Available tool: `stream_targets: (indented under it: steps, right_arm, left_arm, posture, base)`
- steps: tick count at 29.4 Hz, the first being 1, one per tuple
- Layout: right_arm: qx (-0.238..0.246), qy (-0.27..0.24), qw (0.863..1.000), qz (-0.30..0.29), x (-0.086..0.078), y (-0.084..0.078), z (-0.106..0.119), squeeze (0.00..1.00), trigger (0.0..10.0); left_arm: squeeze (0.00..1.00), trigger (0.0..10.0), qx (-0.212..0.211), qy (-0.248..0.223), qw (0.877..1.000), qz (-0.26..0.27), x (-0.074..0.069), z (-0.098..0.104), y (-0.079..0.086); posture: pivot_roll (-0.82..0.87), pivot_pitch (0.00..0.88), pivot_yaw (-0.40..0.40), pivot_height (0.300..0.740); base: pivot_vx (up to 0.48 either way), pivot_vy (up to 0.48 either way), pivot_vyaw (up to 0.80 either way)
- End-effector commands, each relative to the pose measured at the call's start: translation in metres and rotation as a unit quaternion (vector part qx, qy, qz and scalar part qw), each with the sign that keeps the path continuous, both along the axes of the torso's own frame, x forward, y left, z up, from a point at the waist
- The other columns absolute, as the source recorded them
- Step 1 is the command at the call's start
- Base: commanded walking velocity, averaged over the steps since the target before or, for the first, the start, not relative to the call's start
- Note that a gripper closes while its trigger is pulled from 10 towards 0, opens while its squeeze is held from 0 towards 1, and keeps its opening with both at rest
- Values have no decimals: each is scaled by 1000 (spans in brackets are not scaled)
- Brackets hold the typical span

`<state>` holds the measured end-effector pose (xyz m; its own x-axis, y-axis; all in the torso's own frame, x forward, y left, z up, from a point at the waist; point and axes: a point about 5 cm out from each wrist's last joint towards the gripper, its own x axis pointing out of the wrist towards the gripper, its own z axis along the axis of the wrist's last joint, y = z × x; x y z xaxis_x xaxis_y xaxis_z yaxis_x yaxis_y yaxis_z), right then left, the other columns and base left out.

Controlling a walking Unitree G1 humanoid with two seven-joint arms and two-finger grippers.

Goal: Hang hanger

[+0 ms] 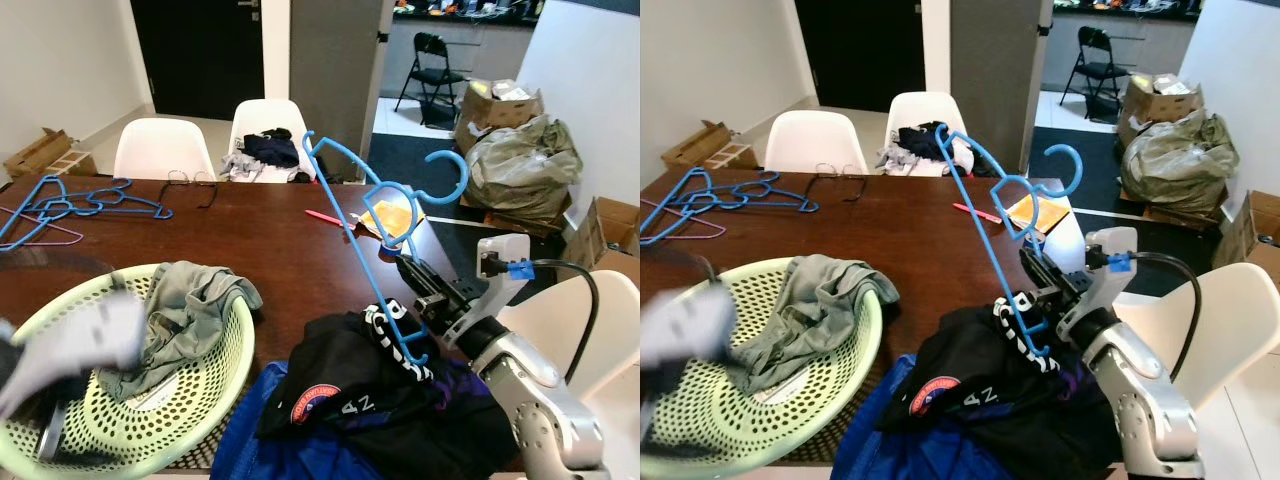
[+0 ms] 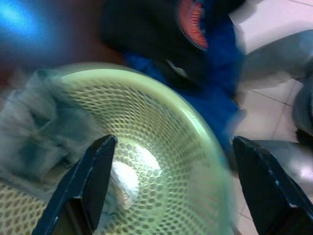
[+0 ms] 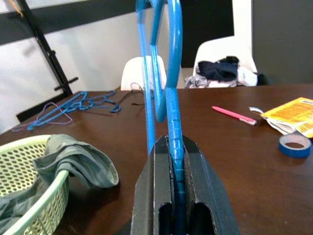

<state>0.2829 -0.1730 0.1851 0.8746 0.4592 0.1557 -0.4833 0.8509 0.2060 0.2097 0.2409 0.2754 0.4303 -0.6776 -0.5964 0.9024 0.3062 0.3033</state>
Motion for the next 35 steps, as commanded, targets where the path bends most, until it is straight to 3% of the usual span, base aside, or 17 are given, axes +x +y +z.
stream_targets:
  steps: [1,3,4,5,7,8,9,10,12,14,15,16,18,21,23,33,35]
  right_arm:
    - [0,4,1000,-5,0,-2,-3,0,10000]
    - [0,4,1000,-5,0,-2,-3,0,10000]
    - [0,4,1000,-4,0,-1,-3,0,10000]
    - [0,4,1000,-4,0,-1,-3,0,10000]
    - [-1,7,1000,1,0,0,-5,0,10000]
    - [-1,7,1000,1,0,0,-5,0,10000]
    - [-4,9,1000,6,1,1,-6,0,10000]
    - [-4,9,1000,6,1,1,-6,0,10000]
    - [-6,10,1000,7,2,0,-6,0,10000]
    - [-6,10,1000,7,2,0,-6,0,10000]
    - [-6,10,1000,7,2,0,-5,0,10000]
    - [-6,10,1000,7,2,0,-5,0,10000]
    - [-6,11,1000,8,2,0,-6,0,10000]
    - [-6,12,1000,8,2,1,-6,0,10000]
    - [-6,13,1000,8,2,1,-7,0,10000]
    - [-8,11,1000,2,1,-1,-6,0,10000]
    - [-8,11,1000,2,1,-1,-6,0,10000]
  left_arm:
    - [1000,10000,-19,-6,999,44,7,-9,4]
    - [1000,10000,-22,-18,997,73,12,-13,6]
    - [1000,10000,-49,-31,987,148,22,-22,13]
    - [1000,10000,-49,-31,987,148,22,-22,13]
    - [1000,10000,-89,-37,944,315,35,-47,30]
    - [1000,10000,-89,-37,944,315,35,-47,30]
    - [0,10000,-106,-11,897,429,33,-69,41]
    - [0,10000,-106,-11,897,429,33,-69,41]
    - [0,10000,-117,-1,868,482,29,-78,46]
    - [0,10000,-117,-1,868,482,29,-78,46]
    - [0,10000,-125,0,851,510,27,-82,50]
    - [0,10000,-125,0,851,510,27,-82,50]
    - [0,10000,-153,19,817,556,26,-97,49]
    - [0,10000,-165,26,805,569,28,-104,46]
    - [0,10000,-185,25,787,589,34,-112,43]
    - [0,10000,-228,56,751,616,59,-125,32]
    - [0,10000,-228,56,751,616,59,-125,32]
  posture:
    - [36,0,-41,740]
    - [36,0,-41,740]
    - [37,0,-42,740]
    - [37,0,-42,740]
    - [44,0,-48,740]
    - [44,0,-48,740]
    - [54,0,-52,740]
    - [54,0,-52,740]
    - [58,0,-53,740]
    - [58,0,-53,740]
    - [62,0,-55,740]
    - [62,0,-55,740]
    - [65,0,-56,740]
    - [62,0,-56,740]
    - [62,0,-55,740]
    - [40,0,-46,740]
    - [40,0,-46,740]
  base:
    - [0,0,0]
    - [0,0,0]
    - [0,0,0]
    - [0,0,0]
    - [0,0,0]
    - [0,0,0]
    - [0,0,0]
    - [0,0,0]
    - [0,0,0]
    - [0,0,0]
    - [0,0,0]
    - [0,0,0]
    - [0,0,0]
    - [0,0,0]
    - [0,0,0]
    - [0,0,0]
    - [0,0,0]
